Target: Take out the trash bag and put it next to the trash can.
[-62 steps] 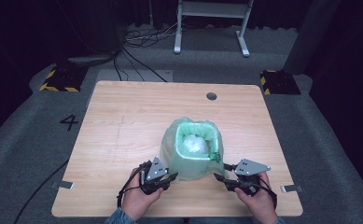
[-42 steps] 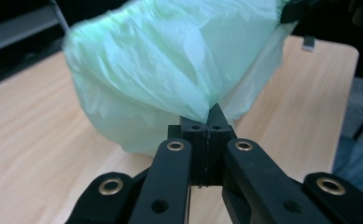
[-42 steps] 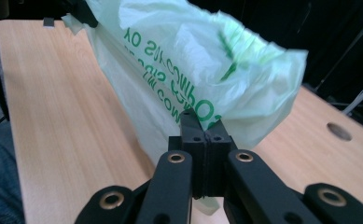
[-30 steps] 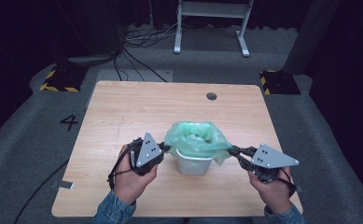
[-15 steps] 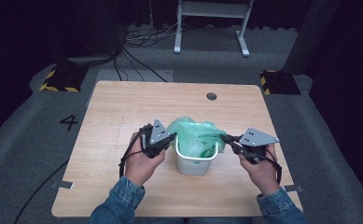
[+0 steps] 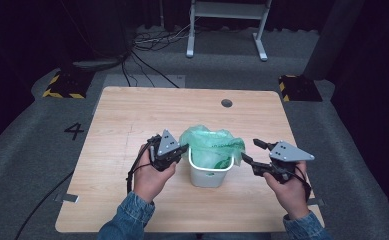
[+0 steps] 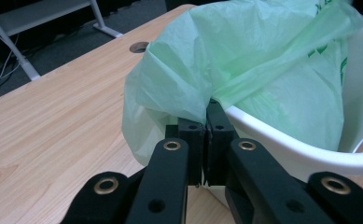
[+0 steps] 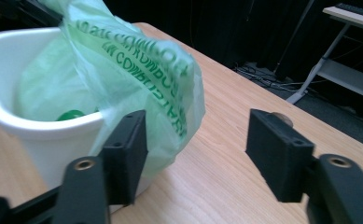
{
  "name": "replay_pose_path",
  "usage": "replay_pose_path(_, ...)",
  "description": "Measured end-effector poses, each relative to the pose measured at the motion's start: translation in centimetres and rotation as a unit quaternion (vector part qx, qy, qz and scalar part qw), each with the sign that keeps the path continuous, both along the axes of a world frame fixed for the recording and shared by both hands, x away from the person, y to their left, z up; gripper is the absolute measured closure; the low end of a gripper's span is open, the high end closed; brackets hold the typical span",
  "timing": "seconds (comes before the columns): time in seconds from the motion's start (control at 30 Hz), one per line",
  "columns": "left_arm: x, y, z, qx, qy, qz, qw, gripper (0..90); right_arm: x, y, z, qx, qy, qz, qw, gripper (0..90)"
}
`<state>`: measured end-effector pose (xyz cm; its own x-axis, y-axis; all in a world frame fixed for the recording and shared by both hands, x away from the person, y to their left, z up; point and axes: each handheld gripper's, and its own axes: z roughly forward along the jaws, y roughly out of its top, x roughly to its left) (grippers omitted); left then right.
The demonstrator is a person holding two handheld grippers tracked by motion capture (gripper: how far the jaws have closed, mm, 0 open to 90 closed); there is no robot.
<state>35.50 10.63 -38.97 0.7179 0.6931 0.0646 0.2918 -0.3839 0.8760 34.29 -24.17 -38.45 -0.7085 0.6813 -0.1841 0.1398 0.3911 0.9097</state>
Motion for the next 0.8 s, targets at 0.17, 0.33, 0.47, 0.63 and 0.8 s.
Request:
replay_pose_path(0.17, -0.2, 0.6, -0.2, -0.010, 0.007, 0.006, 0.9999, 87.4, -2.0, -0.8, 0.2, 0.001, 0.015, 0.002, 0.9999, 33.2)
replay_pose_path(0.33, -0.3, 0.7, -0.2, -0.014, 0.006, 0.011, 0.9998, 87.0, -4.4, -0.3, 0.2, -0.011, 0.057, 0.053, 0.9970, 69.1)
replay_pose_path(0.47, -0.4, 0.5, -0.1, -0.016, 0.005, 0.008, 0.9998, 85.8, -4.3, 1.5, -0.7, -0.041, 0.081, 0.077, 0.9930, 74.2)
replay_pose_path(0.63, -0.6, 0.6, 0.1, -0.024, 0.003, 0.002, 0.9997, 82.9, -2.1, 2.7, -1.7, -0.026, 0.107, 0.071, 0.9914, 74.7)
replay_pose_path(0.8, -0.5, 0.5, 0.0, -0.026, 0.004, 0.012, 0.9996, 64.9, 1.3, 2.5, -1.5, -0.017, 0.094, 0.001, 0.9955, 62.1)
